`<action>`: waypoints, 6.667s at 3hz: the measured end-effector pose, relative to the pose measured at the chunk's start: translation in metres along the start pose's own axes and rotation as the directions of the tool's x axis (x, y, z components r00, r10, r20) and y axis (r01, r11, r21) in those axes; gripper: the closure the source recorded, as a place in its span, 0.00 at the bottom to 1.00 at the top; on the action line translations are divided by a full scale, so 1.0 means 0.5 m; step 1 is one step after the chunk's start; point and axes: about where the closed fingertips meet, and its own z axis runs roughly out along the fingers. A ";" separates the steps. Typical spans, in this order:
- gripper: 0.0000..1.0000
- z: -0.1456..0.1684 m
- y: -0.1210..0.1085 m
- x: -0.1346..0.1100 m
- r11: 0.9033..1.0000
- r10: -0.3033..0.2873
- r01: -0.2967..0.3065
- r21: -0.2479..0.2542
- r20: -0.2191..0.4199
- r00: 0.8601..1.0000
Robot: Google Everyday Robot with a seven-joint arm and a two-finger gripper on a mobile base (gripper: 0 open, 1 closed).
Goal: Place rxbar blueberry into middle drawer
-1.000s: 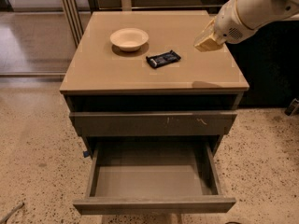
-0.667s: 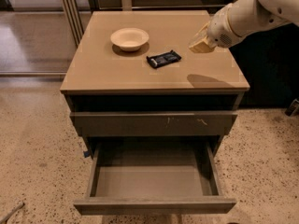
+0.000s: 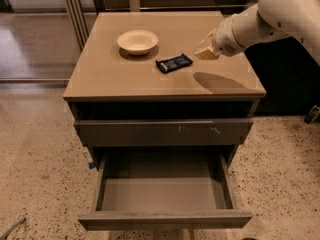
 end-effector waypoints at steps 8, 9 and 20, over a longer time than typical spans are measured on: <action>0.00 0.178 -0.024 -0.035 0.938 0.277 -0.218 -0.269 0.207 0.938; 0.00 0.194 -0.019 -0.029 0.954 0.221 -0.169 -0.247 0.203 0.954; 1.00 0.059 0.102 -0.085 0.926 0.165 -0.090 -0.367 0.179 0.970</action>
Offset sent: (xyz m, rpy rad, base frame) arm 0.0144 -0.0248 -0.0268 0.0242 0.0977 -0.0277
